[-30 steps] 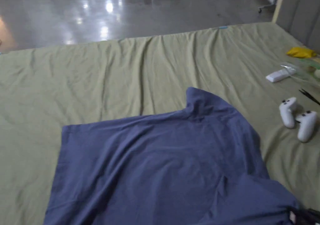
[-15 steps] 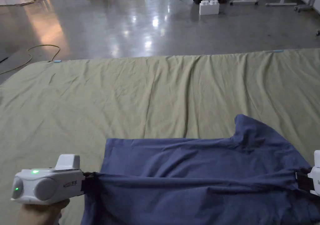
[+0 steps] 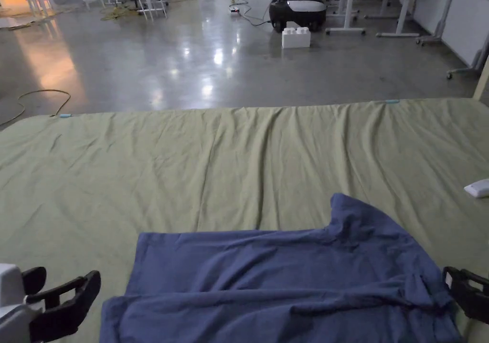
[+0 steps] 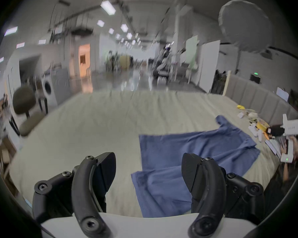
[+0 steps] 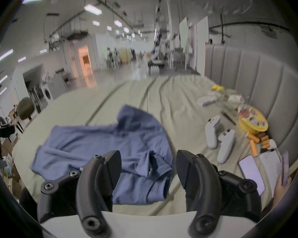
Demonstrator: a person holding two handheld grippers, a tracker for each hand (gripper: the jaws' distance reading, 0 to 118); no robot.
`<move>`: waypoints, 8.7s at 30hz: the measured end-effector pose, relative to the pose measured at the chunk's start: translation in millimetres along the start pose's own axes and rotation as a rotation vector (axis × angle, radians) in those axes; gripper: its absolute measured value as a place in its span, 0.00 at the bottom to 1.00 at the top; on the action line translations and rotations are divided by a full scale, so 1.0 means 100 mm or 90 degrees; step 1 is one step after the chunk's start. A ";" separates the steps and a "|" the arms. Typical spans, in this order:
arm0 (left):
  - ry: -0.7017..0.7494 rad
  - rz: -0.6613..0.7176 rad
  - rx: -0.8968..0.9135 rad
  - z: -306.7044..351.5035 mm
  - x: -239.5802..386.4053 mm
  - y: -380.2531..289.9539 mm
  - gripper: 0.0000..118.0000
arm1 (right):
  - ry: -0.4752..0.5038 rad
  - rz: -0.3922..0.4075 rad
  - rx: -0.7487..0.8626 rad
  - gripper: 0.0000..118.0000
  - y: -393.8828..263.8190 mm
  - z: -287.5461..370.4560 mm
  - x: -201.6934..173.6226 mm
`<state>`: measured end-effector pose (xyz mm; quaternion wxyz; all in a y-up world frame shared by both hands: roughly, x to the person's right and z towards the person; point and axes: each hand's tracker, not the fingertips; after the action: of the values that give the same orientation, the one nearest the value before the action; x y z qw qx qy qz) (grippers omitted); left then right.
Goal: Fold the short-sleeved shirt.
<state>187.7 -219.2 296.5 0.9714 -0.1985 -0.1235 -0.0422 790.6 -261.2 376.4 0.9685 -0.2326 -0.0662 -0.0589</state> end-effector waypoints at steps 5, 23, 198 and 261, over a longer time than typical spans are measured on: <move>0.029 -0.055 0.109 0.90 0.45 0.09 0.63 | 0.016 -0.040 0.107 0.59 -0.07 0.90 -0.26; 0.006 0.003 0.164 1.56 0.78 0.02 0.00 | 0.069 -0.015 0.155 0.00 -0.30 1.52 -0.85; 0.057 0.020 -0.426 -2.88 0.25 -0.84 0.07 | -0.055 0.070 -0.404 0.64 -0.24 -2.23 0.38; -0.043 0.029 0.144 1.51 0.83 -0.27 0.00 | 0.080 0.040 0.112 0.01 -0.57 1.65 -0.94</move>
<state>230.8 -187.1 462.3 0.9836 -0.0915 -0.1552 0.0010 673.4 -228.6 533.1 0.9888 -0.1443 -0.0034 -0.0370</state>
